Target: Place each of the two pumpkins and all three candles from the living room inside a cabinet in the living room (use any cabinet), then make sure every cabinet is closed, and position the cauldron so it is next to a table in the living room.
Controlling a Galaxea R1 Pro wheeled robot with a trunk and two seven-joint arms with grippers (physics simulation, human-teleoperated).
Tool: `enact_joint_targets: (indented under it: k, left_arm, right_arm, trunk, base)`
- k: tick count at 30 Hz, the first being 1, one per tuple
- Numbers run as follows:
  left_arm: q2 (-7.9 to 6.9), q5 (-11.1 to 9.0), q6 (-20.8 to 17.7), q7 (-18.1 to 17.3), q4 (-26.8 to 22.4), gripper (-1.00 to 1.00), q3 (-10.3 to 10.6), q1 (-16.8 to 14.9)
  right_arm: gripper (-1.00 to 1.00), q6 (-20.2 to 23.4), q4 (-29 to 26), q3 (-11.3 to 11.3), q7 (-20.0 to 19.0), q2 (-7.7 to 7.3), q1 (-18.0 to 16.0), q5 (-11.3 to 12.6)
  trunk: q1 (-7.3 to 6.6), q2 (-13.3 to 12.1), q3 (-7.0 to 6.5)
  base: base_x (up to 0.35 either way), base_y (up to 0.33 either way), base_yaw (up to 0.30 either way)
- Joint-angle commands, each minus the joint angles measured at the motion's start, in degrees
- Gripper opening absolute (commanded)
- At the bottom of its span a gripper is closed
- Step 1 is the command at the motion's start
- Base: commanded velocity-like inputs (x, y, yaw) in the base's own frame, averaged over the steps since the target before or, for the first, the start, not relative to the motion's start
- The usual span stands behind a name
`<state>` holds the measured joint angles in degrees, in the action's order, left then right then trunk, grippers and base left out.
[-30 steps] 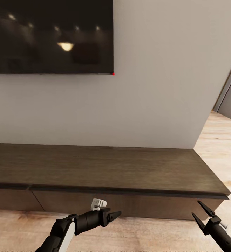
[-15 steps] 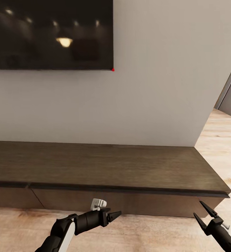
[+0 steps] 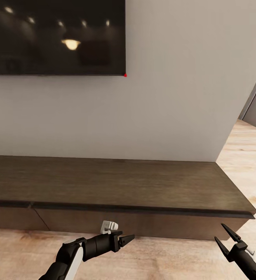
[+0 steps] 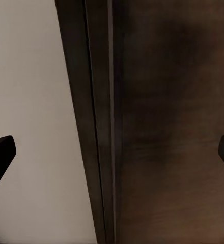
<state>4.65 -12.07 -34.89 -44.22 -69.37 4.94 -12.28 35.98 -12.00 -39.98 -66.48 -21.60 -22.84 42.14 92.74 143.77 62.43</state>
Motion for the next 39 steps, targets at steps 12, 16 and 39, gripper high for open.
enact_joint_targets:
  k: [12, 16, 39]
  left_arm:
    - [0.01, -0.33, -0.35, 0.01, 0.02, 1.0, -0.02, -0.02]
    - [0.01, -0.33, -0.35, 0.01, 0.02, 1.0, -0.02, -0.02]
    - [-0.01, -0.33, -0.29, 0.01, 0.02, 1.0, -0.02, -0.02]
  right_arm:
    - [1.0, 0.4, 0.02, 0.1, -0.09, -0.01, -0.01, 0.2]
    - [1.0, 0.4, 0.03, 0.11, -0.6, 0.02, -0.02, 0.07]
    - [1.0, 0.47, 0.05, 0.12, -1.64, 0.03, -0.01, -0.22]
  trunk:
    - [-0.01, 0.02, 0.05]
    - [-0.01, 0.02, 0.05]
    - [-0.01, 0.02, 0.05]
  base:
    - [0.036, 0.0, 0.0]
    - [0.119, 0.0, 0.0]
    - [0.04, 0.0, 0.0]
